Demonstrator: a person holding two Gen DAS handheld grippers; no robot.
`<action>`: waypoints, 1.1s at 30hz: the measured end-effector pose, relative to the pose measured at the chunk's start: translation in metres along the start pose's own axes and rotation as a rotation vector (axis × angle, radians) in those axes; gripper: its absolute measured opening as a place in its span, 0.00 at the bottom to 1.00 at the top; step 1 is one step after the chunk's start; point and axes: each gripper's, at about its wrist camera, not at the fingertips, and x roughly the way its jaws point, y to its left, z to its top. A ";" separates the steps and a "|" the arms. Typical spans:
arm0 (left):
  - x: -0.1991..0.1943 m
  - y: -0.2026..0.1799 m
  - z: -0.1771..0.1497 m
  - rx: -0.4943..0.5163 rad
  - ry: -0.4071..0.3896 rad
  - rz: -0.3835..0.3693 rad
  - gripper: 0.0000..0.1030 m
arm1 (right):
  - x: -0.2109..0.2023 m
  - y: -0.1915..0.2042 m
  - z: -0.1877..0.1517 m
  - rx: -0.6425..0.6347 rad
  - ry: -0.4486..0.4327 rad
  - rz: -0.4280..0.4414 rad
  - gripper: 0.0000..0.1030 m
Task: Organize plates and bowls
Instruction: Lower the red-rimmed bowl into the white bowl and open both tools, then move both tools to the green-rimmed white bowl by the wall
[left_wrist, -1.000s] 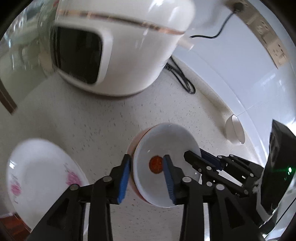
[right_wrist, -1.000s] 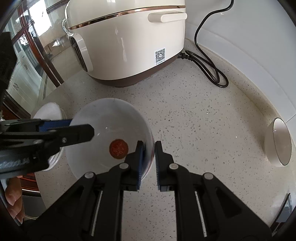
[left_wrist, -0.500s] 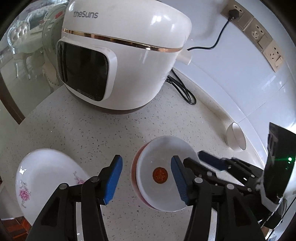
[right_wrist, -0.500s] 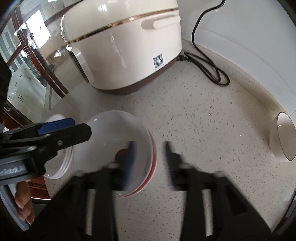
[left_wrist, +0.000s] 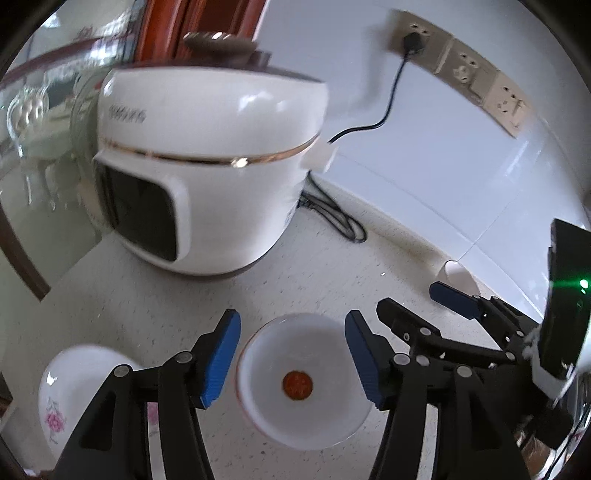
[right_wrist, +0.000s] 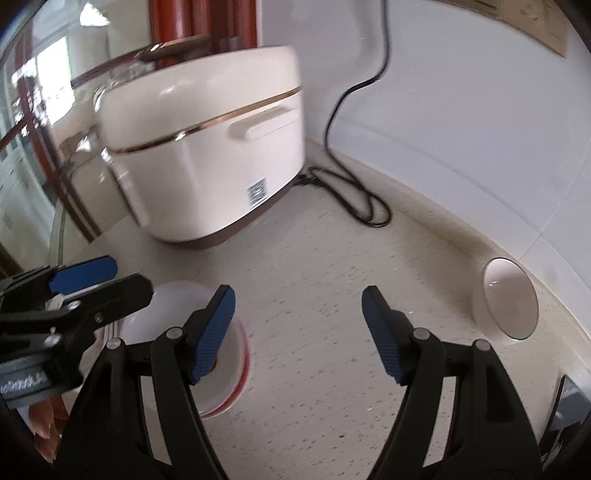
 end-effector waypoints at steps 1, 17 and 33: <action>0.000 -0.002 0.001 0.003 -0.008 -0.001 0.58 | 0.000 -0.006 0.001 0.014 -0.010 -0.025 0.73; 0.016 -0.061 0.017 0.004 -0.054 -0.161 0.58 | -0.014 -0.091 0.002 0.203 -0.100 -0.187 0.73; 0.055 -0.165 0.033 0.032 -0.046 -0.324 0.58 | -0.041 -0.223 -0.035 0.529 -0.159 -0.266 0.73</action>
